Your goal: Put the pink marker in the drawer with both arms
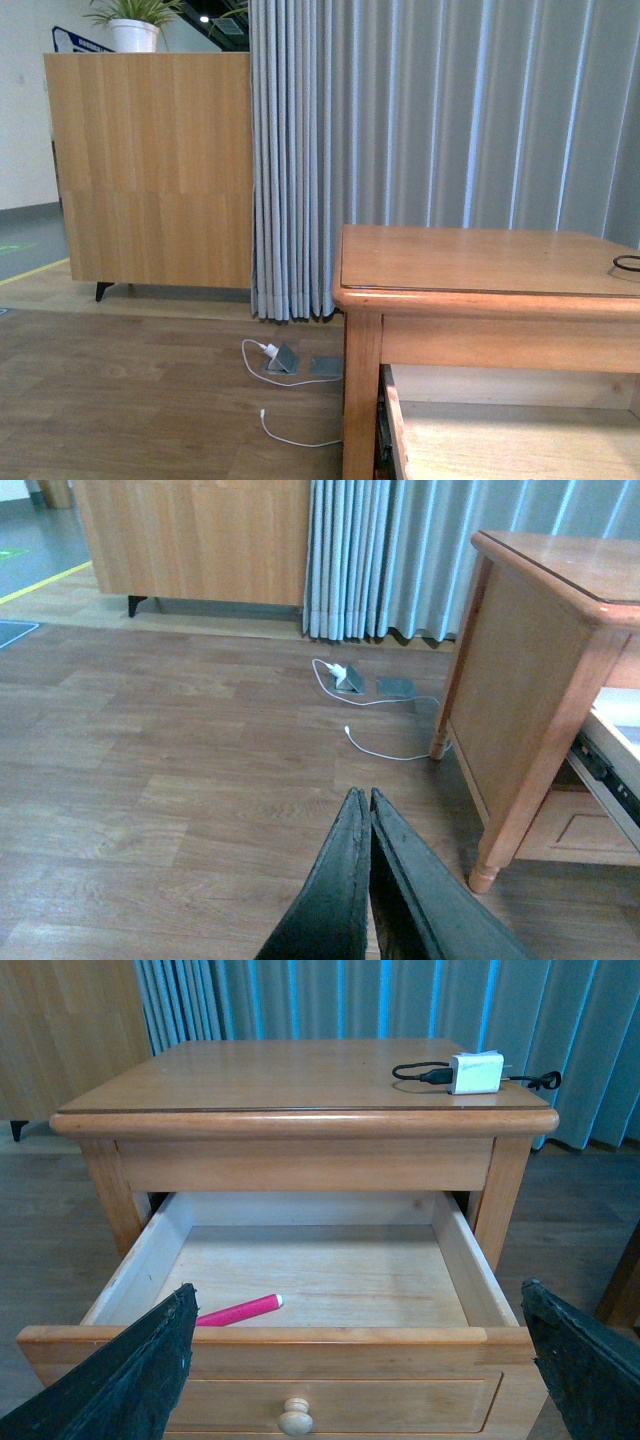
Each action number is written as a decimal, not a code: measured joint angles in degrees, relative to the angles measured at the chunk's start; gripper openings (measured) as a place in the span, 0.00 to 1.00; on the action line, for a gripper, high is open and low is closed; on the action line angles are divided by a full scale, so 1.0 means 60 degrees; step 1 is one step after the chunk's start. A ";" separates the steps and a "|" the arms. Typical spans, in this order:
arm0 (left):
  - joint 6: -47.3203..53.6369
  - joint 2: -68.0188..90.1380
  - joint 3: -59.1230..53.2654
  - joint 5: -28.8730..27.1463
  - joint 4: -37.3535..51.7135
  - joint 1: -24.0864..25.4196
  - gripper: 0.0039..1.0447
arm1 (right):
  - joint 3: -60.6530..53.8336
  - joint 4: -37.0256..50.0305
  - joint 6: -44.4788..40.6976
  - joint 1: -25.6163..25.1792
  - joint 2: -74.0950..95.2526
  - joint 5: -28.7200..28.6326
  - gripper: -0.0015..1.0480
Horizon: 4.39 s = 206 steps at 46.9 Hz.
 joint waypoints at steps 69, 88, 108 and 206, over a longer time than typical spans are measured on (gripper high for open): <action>0.0022 -0.3253 -0.0379 0.0018 -0.2681 0.0011 0.95 | 0.3275 -0.1996 0.0229 0.0947 0.7909 -0.1202 0.92; 0.0033 -0.3253 -0.0379 0.0018 -0.2685 0.0011 0.94 | 0.5173 0.0714 0.0488 0.1483 1.2786 0.0423 0.92; 0.0033 -0.3253 -0.0379 0.0018 -0.2685 0.0011 0.94 | 0.7726 0.3337 0.1202 0.1832 1.5839 0.1424 0.92; 0.0033 -0.3253 -0.0379 0.0015 -0.2688 0.0011 0.94 | 0.0736 0.2572 0.0332 0.0372 0.3453 0.0433 0.66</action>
